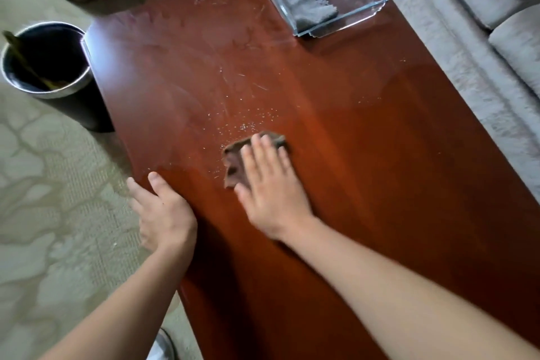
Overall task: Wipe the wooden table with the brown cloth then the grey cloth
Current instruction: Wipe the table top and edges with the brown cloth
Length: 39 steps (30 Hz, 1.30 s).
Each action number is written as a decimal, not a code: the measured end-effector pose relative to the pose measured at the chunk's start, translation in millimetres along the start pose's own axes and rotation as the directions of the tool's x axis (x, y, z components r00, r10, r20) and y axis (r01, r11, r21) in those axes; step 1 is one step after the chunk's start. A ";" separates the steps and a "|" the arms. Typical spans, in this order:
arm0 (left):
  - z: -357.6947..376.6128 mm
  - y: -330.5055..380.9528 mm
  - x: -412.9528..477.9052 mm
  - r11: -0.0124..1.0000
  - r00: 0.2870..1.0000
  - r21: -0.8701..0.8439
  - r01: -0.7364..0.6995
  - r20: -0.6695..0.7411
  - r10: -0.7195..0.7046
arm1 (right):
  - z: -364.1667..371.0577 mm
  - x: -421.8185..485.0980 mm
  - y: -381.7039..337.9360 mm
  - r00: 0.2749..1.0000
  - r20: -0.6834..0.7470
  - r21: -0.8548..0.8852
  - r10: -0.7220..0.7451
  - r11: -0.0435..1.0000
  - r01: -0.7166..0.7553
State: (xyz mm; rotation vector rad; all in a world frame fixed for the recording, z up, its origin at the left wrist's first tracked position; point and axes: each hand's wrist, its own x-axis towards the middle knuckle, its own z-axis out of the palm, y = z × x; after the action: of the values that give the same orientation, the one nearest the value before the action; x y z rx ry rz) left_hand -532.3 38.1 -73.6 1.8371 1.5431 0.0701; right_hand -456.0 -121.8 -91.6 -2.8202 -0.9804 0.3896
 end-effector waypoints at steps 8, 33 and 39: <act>-26.6 -6.3 48.3 0.726 0.806 -0.468 0.505 0.556 -0.202 | 20.9 -85.4 -68.9 0.991 0.069 0.001 -0.110 0.994 0.111; -55.0 -7.0 145.4 0.707 0.534 -0.333 0.624 0.842 -0.073 | 19.5 31.8 -166.1 0.995 0.012 0.059 0.099 0.993 -0.100; -56.8 4.9 162.4 0.715 0.563 -0.356 0.602 0.824 -0.063 | 36.1 8.6 -177.6 0.993 -0.003 -0.099 0.115 0.988 -0.115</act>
State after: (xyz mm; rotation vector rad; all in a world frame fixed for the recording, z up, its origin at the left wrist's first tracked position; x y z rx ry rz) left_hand -509.6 207.5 -93.3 0.7837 1.0275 -0.3462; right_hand -564.5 23.5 -91.3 -2.9757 -0.8628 0.3672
